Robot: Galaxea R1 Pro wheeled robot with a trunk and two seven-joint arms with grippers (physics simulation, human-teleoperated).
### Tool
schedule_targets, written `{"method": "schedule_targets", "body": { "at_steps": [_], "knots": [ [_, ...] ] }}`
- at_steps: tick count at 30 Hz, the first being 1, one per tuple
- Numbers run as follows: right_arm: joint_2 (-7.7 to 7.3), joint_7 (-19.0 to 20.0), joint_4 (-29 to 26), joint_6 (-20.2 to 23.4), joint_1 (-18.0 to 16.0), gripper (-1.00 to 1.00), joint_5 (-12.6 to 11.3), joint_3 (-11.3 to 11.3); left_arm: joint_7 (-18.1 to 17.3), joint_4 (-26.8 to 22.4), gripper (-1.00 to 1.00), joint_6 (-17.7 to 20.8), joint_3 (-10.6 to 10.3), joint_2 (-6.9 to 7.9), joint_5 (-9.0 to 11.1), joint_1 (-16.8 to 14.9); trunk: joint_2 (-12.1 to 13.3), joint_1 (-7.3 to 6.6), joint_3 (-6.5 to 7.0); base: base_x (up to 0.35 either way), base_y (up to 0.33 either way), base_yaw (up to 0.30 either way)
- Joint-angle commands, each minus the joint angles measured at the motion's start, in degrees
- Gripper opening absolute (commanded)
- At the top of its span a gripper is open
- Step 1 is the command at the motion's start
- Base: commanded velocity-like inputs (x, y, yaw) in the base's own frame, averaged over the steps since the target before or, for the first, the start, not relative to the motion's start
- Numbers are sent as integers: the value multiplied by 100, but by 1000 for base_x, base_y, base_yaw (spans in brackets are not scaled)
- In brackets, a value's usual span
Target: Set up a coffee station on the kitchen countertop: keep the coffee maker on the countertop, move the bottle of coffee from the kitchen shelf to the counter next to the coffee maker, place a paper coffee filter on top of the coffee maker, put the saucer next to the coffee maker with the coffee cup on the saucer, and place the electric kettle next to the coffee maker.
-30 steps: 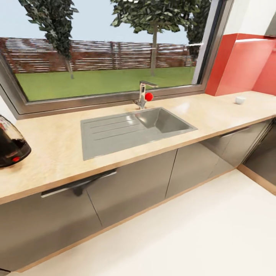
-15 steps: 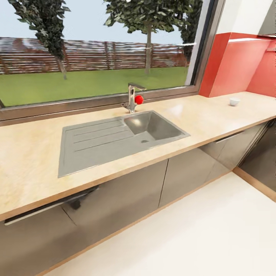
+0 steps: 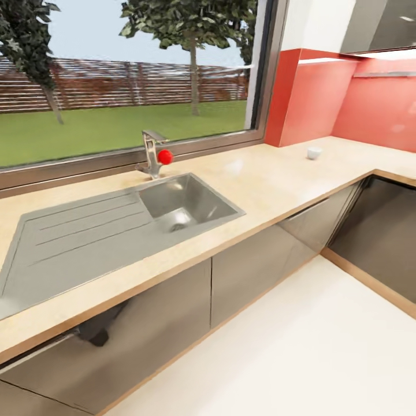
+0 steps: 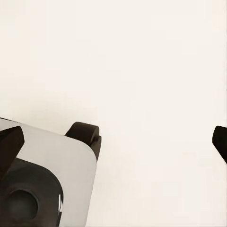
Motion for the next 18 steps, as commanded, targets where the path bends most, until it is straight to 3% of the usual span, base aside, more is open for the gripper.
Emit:
{"method": "schedule_targets", "body": {
  "at_steps": [1, 10, 18],
  "knots": [
    [4, 34, 6, -27, -5, 100, 60, -49, -10, -8, 100, -14, -18, 3, 44, 4, -2, 3, -4, 257, -205, -286],
    [9, 31, 6, -33, -5, 100, 64, -41, 7, -9, 100, -14, -18, 3, 44, 4, -2, 3, -4, 231, -227, -285],
    [13, 32, 8, -35, -6, 100, 64, -32, 219, -13, 100, -21, -18, 3, 44, 4, -2, 3, -4, 167, -244, -152]
  ]
}}
